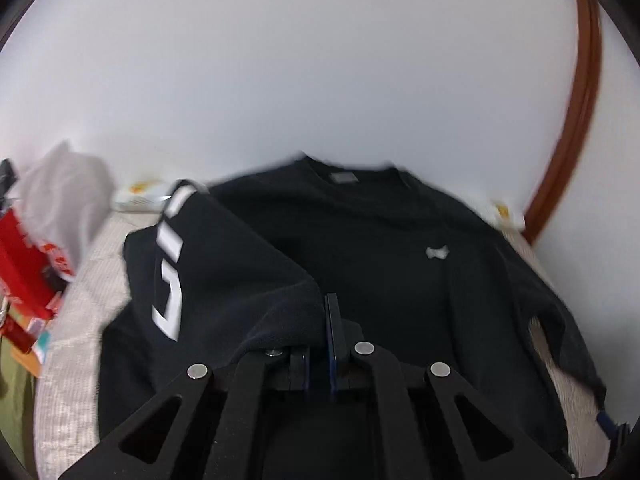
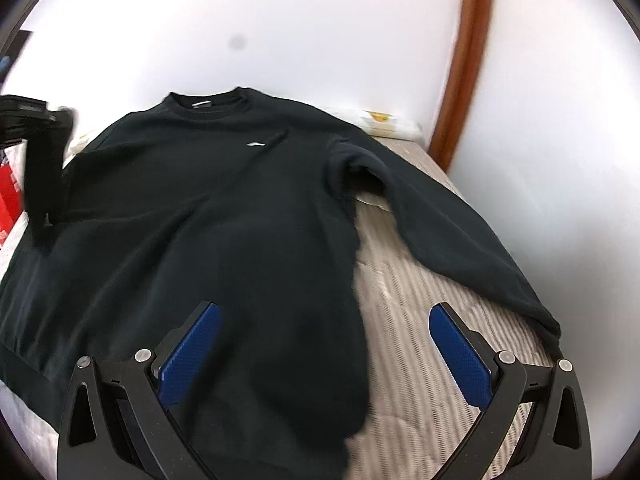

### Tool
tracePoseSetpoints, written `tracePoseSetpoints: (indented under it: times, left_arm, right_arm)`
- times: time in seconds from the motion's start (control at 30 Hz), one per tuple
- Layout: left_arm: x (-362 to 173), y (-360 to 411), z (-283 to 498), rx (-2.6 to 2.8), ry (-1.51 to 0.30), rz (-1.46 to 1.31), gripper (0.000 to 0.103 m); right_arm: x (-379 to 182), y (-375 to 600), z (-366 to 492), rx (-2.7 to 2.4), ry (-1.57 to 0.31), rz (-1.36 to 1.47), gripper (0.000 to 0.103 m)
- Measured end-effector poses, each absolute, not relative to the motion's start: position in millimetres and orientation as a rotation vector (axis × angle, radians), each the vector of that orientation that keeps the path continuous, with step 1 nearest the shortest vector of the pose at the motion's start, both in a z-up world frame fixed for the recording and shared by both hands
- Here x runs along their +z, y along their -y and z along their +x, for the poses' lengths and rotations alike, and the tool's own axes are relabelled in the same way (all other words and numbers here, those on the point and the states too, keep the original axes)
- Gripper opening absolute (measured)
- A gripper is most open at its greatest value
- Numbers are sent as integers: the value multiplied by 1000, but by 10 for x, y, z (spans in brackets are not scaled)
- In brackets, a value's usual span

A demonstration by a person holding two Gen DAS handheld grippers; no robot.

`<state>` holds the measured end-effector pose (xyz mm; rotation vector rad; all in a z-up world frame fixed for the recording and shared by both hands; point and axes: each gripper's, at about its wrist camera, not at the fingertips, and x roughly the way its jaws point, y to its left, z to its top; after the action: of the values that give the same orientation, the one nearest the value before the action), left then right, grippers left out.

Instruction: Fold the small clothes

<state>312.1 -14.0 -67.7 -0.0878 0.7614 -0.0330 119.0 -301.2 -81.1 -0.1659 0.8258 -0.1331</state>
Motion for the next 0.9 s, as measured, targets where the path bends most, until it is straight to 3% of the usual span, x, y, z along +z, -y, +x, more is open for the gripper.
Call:
tracePoseSetpoints:
  times: [0.2,0.37,0.47,0.53,0.57,0.6,0.63,0.8,0.9]
  left_arm:
    - [-1106,486,3332,-63,-868,-25,8]
    - [-1138,463,3106,-123,-896,-60,18]
    - [-1045,382,2821,-146,-864,-35,32]
    - [-995,224,2604,-141,-813,-25,64]
    - [-978,86,2466,-125,-784,-29,69]
    - [-970,-28,2387,-116,-772,-36,69]
    - [-976,-146,2314,-99,-767,-39,69]
    - [-1159,-867,1991,23,-822,-113,69]
    - [-1332,-1227,1818,88,-867,-137,67]
  right_arm:
    - [-902,3399,1092,-168,-843,-97,102]
    - [-852,3389,1145,-116,-820,-49,100]
    - [-809,3193,1221,-99,-801,-83,90]
    - [-762,3044,1268,-83,-790,-105,71]
    - [-740,2947,1300,-70,-786,-113,62]
    - [-726,2833,1342,-50,-790,-125,48]
    - [-722,2747,1384,-31,-798,-135,45]
    - [-723,2159,1572,90,-809,-193,45]
    - [-790,1773,1701,154,-813,-230,52]
